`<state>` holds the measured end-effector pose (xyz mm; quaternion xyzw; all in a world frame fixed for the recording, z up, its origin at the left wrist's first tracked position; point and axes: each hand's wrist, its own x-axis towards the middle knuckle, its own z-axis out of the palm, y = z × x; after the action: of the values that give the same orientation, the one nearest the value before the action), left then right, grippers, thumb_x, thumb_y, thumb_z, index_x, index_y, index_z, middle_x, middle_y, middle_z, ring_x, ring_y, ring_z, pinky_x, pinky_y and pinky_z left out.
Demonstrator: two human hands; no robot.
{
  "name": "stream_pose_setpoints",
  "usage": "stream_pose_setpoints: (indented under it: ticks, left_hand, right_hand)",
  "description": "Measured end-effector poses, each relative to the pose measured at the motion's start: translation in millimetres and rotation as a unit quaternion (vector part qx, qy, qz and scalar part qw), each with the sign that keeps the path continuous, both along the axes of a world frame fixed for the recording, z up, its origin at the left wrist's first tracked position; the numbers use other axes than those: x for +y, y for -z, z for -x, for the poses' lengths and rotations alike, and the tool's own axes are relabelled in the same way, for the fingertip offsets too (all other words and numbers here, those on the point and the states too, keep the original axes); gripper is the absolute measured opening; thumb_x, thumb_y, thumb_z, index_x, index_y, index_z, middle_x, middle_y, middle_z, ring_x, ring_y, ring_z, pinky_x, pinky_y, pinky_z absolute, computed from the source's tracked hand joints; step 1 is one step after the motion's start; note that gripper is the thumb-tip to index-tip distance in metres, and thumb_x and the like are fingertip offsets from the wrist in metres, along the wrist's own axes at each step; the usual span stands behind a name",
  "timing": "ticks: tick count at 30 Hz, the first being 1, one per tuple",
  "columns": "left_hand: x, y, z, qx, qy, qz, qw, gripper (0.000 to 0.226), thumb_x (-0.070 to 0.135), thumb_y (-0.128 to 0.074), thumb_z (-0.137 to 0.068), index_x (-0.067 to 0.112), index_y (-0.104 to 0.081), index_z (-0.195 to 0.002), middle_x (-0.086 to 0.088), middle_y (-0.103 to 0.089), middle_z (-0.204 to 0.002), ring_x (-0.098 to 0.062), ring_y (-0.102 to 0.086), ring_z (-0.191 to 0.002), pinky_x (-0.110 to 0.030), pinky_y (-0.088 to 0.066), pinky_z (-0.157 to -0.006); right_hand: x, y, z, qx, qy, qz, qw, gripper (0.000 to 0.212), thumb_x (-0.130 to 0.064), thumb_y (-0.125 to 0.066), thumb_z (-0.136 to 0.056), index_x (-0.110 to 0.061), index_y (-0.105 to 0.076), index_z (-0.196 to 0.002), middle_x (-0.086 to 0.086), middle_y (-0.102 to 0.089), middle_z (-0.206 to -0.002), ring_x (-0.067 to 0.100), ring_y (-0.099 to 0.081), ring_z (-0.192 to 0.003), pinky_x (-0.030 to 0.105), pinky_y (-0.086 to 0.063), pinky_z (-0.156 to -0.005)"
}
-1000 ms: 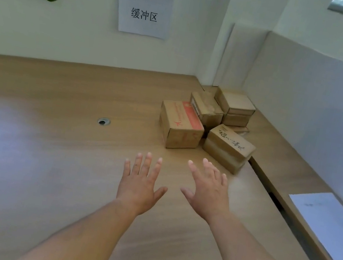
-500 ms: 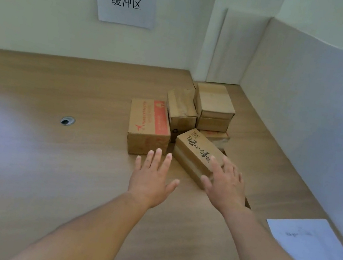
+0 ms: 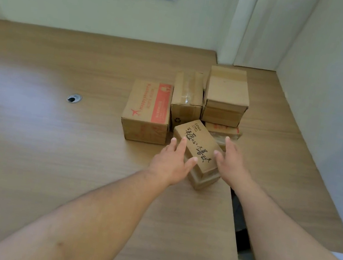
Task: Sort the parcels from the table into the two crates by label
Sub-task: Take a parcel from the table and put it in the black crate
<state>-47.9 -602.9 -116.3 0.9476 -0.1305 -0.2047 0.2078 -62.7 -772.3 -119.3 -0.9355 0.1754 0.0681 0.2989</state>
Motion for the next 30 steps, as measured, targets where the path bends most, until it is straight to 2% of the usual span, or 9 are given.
stream_pose_setpoints:
  ticks: [5, 10, 12, 14, 16, 18, 21, 25, 30]
  left_hand:
    - [-8, 9, -6, 0.043, -0.051, 0.057, 0.996, 0.075, 0.051, -0.036, -0.1, 0.022, 0.005, -0.156, -0.007, -0.005, -0.164, -0.026, -0.016, -0.148, -0.042, -0.023, -0.118]
    - [-13, 7, -9, 0.11, -0.158, 0.148, 0.97, 0.076, 0.037, -0.044, -0.101, 0.022, 0.007, -0.155, -0.008, -0.036, -0.154, -0.027, -0.043, -0.134, -0.037, -0.037, -0.11]
    - [-12, 6, -11, 0.144, -0.198, 0.177, 0.953, 0.079, 0.031, -0.049, -0.1, 0.021, 0.006, -0.156, -0.009, -0.042, -0.149, -0.027, -0.046, -0.131, -0.034, -0.038, -0.108]
    - [-9, 6, -13, 0.173, -0.231, 0.206, 0.935, 0.079, 0.027, -0.056, -0.096, 0.022, -0.004, -0.156, -0.007, -0.047, -0.144, -0.027, -0.05, -0.126, -0.039, -0.043, -0.106]
    - [-5, 5, -12, 0.194, -0.25, 0.229, 0.921, 0.062, 0.021, -0.06, -0.094, 0.02, -0.028, -0.147, -0.003, -0.055, -0.132, -0.025, -0.056, -0.116, -0.043, -0.05, -0.098]
    - [2, 1, -8, 0.206, -0.258, 0.244, 0.912, 0.043, 0.013, -0.06, -0.093, 0.027, -0.041, -0.128, 0.0, -0.058, -0.116, -0.022, -0.058, -0.107, -0.042, -0.053, -0.093]
    - [17, -1, -3, 0.216, -0.266, 0.255, 0.904, 0.041, 0.006, -0.059, -0.091, 0.032, -0.032, -0.107, 0.004, -0.057, -0.103, -0.019, -0.057, -0.101, -0.042, -0.053, -0.092]
    - [46, -6, 7, 0.214, -0.283, 0.261, 0.898, 0.039, 0.004, -0.06, -0.084, 0.023, -0.037, -0.109, -0.003, -0.06, -0.118, -0.026, -0.058, -0.11, -0.05, -0.052, -0.094]
    - [99, -12, 25, 0.208, -0.311, 0.267, 0.888, 0.04, 0.002, -0.059, -0.081, 0.012, -0.052, -0.119, -0.01, -0.062, -0.12, -0.027, -0.058, -0.109, -0.048, -0.052, -0.093]
  right_hand:
    - [-2, 6, -4, 0.051, -0.01, -0.053, 0.997, 0.068, -0.035, -0.049, -0.099, -0.021, -0.013, -0.155, 0.01, -0.036, -0.153, 0.028, -0.039, -0.136, 0.039, -0.035, -0.107]
    - [-1, 6, -10, 0.085, -0.003, -0.142, 0.986, 0.08, -0.041, -0.06, -0.091, -0.027, -0.013, -0.155, 0.005, -0.039, -0.15, 0.026, -0.046, -0.128, 0.046, -0.043, -0.104]
    - [4, 7, -11, 0.108, -0.004, -0.192, 0.975, 0.077, -0.035, -0.058, -0.094, -0.028, -0.01, -0.154, 0.003, -0.043, -0.144, 0.023, -0.052, -0.116, 0.045, -0.052, -0.091]
    - [9, 6, -12, 0.12, -0.018, -0.228, 0.966, 0.066, -0.028, -0.057, -0.095, -0.029, -0.02, -0.15, 0.001, -0.05, -0.132, 0.018, -0.056, -0.102, 0.039, -0.056, -0.075]
    - [13, 5, -13, 0.128, -0.033, -0.242, 0.961, 0.06, -0.023, -0.059, -0.094, -0.031, -0.026, -0.144, 0.0, -0.051, -0.129, 0.016, -0.057, -0.098, 0.038, -0.057, -0.068]
    - [15, 4, -12, 0.136, -0.039, -0.25, 0.958, 0.064, -0.021, -0.063, -0.091, -0.031, -0.027, -0.143, 0.0, -0.051, -0.129, 0.02, -0.057, -0.103, 0.044, -0.059, -0.073]
    - [24, 2, -8, 0.148, -0.051, -0.244, 0.957, 0.078, -0.019, -0.068, -0.088, -0.031, -0.019, -0.148, 0.002, -0.049, -0.134, 0.024, -0.055, -0.111, 0.054, -0.051, -0.092]
    - [48, -4, -5, 0.156, -0.079, -0.231, 0.957, 0.099, -0.015, -0.072, -0.083, -0.031, -0.005, -0.154, 0.004, -0.044, -0.143, 0.027, -0.05, -0.121, 0.053, -0.049, -0.095]
    - [101, -13, -3, 0.153, -0.142, -0.222, 0.952, 0.104, -0.009, -0.074, -0.081, -0.031, -0.004, -0.154, 0.003, -0.04, -0.146, 0.022, -0.049, -0.113, 0.048, -0.055, -0.087]
